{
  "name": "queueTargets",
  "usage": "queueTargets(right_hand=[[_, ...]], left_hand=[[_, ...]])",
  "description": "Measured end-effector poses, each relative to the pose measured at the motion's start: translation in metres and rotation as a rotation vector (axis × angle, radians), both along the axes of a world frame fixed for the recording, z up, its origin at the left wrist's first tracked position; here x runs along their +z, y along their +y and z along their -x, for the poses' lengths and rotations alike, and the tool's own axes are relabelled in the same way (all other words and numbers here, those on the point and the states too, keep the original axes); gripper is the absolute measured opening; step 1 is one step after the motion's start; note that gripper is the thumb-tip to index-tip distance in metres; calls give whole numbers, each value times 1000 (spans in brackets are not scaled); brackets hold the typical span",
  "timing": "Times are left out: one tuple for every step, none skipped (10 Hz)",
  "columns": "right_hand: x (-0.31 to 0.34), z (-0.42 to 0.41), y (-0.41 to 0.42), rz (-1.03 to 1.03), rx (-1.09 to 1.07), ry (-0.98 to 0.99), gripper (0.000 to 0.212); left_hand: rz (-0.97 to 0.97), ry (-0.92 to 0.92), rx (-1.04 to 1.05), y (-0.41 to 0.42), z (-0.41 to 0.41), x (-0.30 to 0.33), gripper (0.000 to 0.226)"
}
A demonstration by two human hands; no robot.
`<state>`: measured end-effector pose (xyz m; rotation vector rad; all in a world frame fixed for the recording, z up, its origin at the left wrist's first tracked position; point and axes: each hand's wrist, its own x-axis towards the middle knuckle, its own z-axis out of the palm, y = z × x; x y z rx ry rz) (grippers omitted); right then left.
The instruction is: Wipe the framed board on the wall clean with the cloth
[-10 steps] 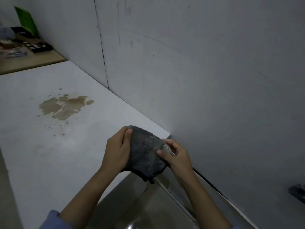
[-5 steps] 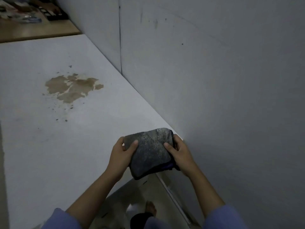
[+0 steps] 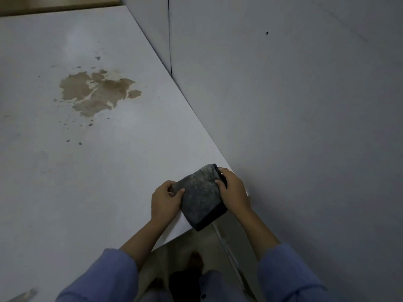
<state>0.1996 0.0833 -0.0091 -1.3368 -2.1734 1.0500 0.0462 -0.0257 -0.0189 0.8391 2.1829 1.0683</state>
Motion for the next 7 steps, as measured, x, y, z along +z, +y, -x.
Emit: queueTargets(right_hand=[[-8,-2,1,-46,-30,-40,31],[-15,-3,-3,-78,-52,-71,35],[-15,-5,-11,-109,-121,-57,41],[-10,-7,-21,-216,-208,-33,35],[-2,-9,-39,-315,-289,18,24],[4,-13,-61,-406,-360,47,8],[5,-15,-84,-475,-416,7,16]], left_hand=[[12,83,1,-2,0,-2,5],[16,185,-40,-6,1,-4,8],[44,230,-89,-7,4,-4,20],[56,267,-124,-11,9,-3,37],[59,307,-196,-17,12,1,43],[-7,337,-296,-22,14,6,39],[-102,348,-476,-27,12,13,32]])
